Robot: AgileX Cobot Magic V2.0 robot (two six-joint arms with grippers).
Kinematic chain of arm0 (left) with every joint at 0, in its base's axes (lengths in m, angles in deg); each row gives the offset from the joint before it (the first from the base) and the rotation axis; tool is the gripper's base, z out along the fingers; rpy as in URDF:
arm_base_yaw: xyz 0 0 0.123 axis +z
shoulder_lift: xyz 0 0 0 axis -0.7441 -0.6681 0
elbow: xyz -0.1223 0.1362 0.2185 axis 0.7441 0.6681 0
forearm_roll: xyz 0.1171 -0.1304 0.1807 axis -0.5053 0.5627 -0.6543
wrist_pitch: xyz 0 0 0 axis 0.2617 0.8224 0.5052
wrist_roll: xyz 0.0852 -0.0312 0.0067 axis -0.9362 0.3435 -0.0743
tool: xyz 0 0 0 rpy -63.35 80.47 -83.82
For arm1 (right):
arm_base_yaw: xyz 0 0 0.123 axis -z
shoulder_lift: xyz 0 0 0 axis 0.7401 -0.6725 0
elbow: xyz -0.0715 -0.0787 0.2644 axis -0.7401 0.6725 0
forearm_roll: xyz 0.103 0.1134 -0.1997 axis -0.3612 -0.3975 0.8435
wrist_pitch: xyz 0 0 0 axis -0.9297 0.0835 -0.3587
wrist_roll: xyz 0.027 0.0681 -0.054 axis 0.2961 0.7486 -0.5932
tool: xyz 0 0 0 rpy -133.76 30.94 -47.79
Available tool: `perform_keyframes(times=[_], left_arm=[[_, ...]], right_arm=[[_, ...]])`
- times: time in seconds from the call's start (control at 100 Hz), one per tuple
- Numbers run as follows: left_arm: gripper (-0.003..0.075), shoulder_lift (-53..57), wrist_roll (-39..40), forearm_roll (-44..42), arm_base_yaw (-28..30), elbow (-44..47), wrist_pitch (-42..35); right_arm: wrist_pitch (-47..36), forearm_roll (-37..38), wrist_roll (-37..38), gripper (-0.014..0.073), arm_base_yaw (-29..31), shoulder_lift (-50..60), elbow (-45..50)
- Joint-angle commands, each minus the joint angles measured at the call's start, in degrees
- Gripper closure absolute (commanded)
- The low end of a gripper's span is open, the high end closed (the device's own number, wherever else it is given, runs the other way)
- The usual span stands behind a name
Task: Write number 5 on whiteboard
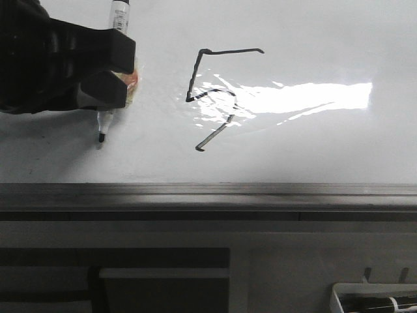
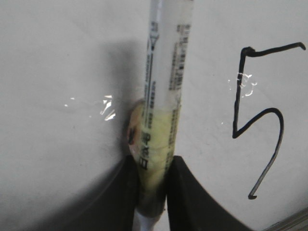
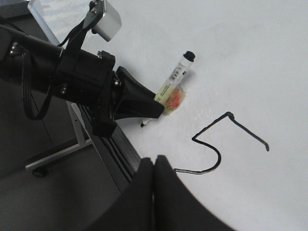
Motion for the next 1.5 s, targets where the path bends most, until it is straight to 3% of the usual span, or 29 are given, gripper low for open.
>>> perform_keyframes(times=[0.0,0.1,0.29,0.52,0.59,0.71,0.8,0.99,1.1,1.22,1.4,1.49], left_arm=[[0.074,-0.1,0.5,0.3,0.2,-1.4,-6.6],[0.0707,-0.1,0.6,0.3,0.2,-1.4,-6.5],[0.0478,-0.1,0.6,0.3,0.2,-1.4,-6.7],[0.0441,-0.1,0.6,0.6,0.2,-1.4,-7.4],[0.0356,-0.1,0.6,0.6,0.2,-1.4,-7.5],[0.0141,0.2,0.6,0.6,0.2,-1.4,-8.4],[0.009,1.9,0.6,0.6,-0.2,-1.5,-8.4],[0.0102,13.0,-1.0,-0.4,-4.3,-1.5,-7.6],[0.0144,21.4,-8.5,-0.4,-7.3,-0.9,-4.3],[0.0324,30.4,-11.2,0.0,-8.6,2.6,-0.7],[0.0742,42.8,-11.1,0.4,-8.6,11.4,1.4],[0.0741,46.8,-10.6,1.6,-8.6,14.3,2.2]], right_arm=[[-3.2,-0.9,0.0,0.0655,0.4,0.5,-1.5],[-3.4,-0.9,0.0,0.0655,0.4,0.5,-1.5],[-3.5,-0.9,0.0,0.0655,0.4,0.5,-1.5],[-3.8,-0.9,0.0,0.0655,0.4,0.5,-1.5],[-3.8,-0.9,0.0,0.0655,0.4,0.5,-1.5],[-3.8,-0.9,0.0,0.0655,0.4,0.5,-1.5],[-4.2,-0.9,0.0,0.0655,0.4,0.5,-1.5],[-5.5,0.8,0.0,0.0655,0.4,4.7,-1.5],[-6.2,4.2,0.0,0.0655,0.4,8.9,-0.1],[-11.8,4.8,0.0,0.0655,0.4,15.3,6.3],[-21.9,4.8,0.0,0.0655,0.4,27.0,20.7],[-22.4,4.6,0.0,0.0655,0.4,31.9,24.8]])
